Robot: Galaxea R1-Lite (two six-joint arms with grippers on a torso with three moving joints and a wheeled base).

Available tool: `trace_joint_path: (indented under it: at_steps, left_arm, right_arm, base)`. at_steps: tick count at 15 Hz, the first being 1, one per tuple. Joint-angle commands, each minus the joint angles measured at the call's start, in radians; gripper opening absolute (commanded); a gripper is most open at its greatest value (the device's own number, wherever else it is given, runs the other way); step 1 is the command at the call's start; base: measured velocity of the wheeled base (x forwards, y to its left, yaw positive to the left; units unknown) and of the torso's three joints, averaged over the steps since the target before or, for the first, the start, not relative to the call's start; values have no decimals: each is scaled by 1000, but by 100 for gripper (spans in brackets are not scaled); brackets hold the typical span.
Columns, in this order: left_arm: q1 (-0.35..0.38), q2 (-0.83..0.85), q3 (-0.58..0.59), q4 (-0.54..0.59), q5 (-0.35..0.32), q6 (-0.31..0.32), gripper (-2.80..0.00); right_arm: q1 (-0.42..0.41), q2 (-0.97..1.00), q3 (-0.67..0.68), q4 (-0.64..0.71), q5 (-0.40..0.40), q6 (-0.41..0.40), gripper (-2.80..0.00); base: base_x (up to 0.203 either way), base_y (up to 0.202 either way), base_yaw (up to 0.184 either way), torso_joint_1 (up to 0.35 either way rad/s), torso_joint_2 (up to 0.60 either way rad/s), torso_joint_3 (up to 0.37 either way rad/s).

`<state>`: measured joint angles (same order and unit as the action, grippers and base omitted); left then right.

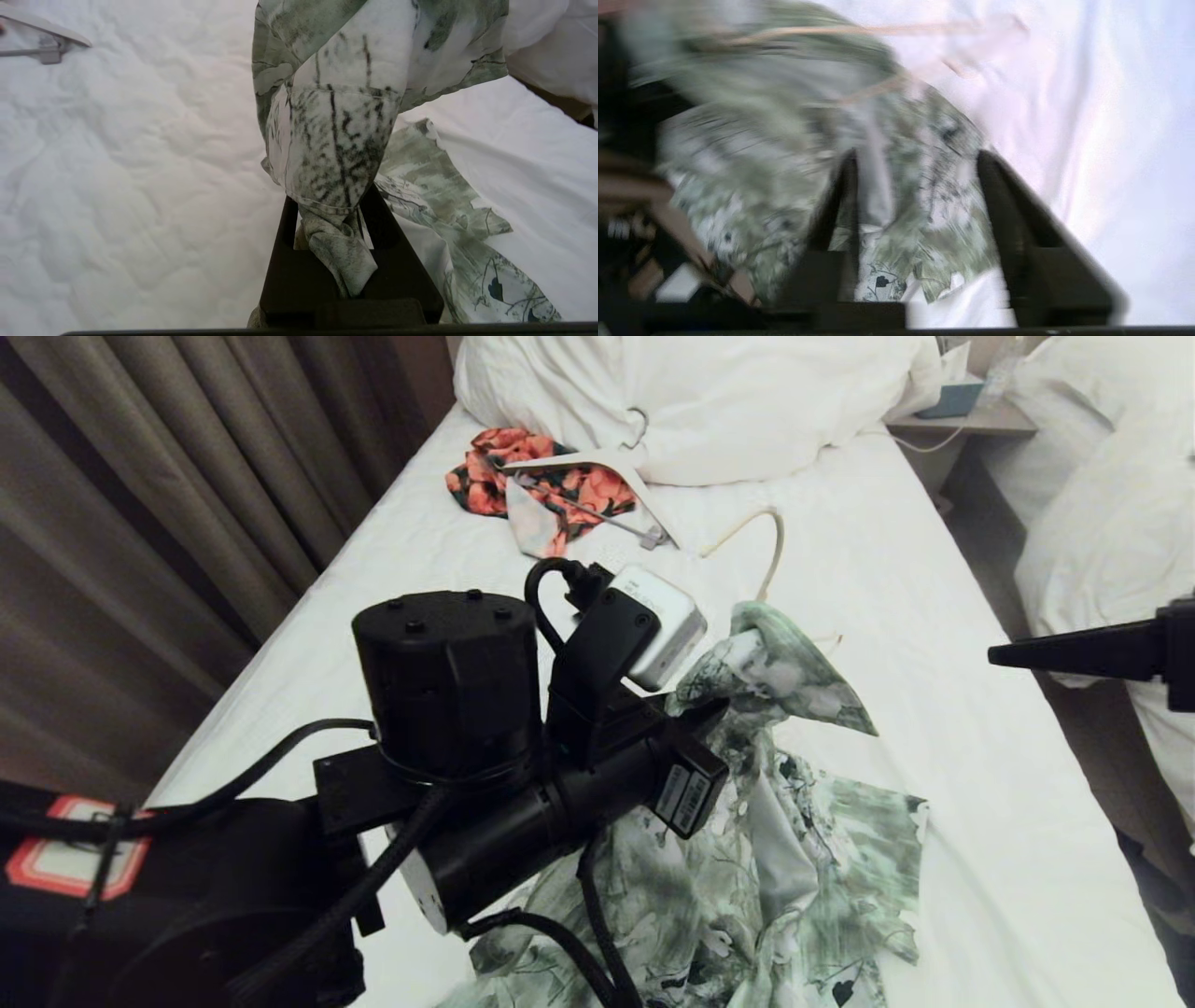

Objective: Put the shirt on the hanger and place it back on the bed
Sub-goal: Hook the other side of the shirt onto the hanger

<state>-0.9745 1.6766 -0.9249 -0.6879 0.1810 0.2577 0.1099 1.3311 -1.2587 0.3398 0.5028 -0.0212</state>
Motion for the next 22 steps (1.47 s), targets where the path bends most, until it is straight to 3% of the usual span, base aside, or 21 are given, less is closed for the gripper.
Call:
trace_joint_path:
  at_steps: [1, 4, 6, 8, 10, 14, 15, 17, 19, 22]
  left_arm:
    - [5, -21, -18, -4, -1, 2, -280]
    - [3, -44, -15, -4, -4, -6, -280]
    - [1, -53, -16, -5, -40, -86, -280]
    - [3, -55, -15, -6, -114, -134, -280]
    - [2, -54, -18, -8, -133, -194, -280]
    - [16, -49, -25, -12, -164, -222, -280]
    - [18, -49, -27, -12, -164, -224, -280]
    - [26, -51, -32, -12, -164, -224, -280]
    - [28, -51, -32, -10, -166, -222, -280]
    - [33, -51, -33, -10, -166, -222, -280]
  right_arm:
    - [27, 90, -53, 38, -69, 56, -280]
    - [122, 161, -88, 79, -199, 140, -280]
    - [171, 195, -91, 77, -246, 172, -280]
    - [204, 204, -105, 83, -271, 203, -280]
    - [224, 203, -91, 132, -275, 207, -280]
    - [272, 189, -19, 132, -277, 201, -280]
    - [280, 185, 5, 113, -277, 198, 0]
    - [287, 188, 99, -10, -271, 192, 0]
    - [288, 205, 216, -228, -268, 152, 0]
    - [289, 285, 289, -474, -266, 114, 0]
  base:
    - [0, 0, 0, 0, 0, 0]
    - [0, 0, 0, 0, 0, 0]
    - [0, 0, 0, 0, 0, 0]
    - [0, 0, 0, 0, 0, 0]
    - [0, 0, 0, 0, 0, 0]
    - [0, 0, 0, 0, 0, 0]
    - [0, 0, 0, 0, 0, 0]
    - [0, 0, 0, 0, 0, 0]
    - [0, 0, 0, 0, 0, 0]
    - [0, 0, 0, 0, 0, 0]
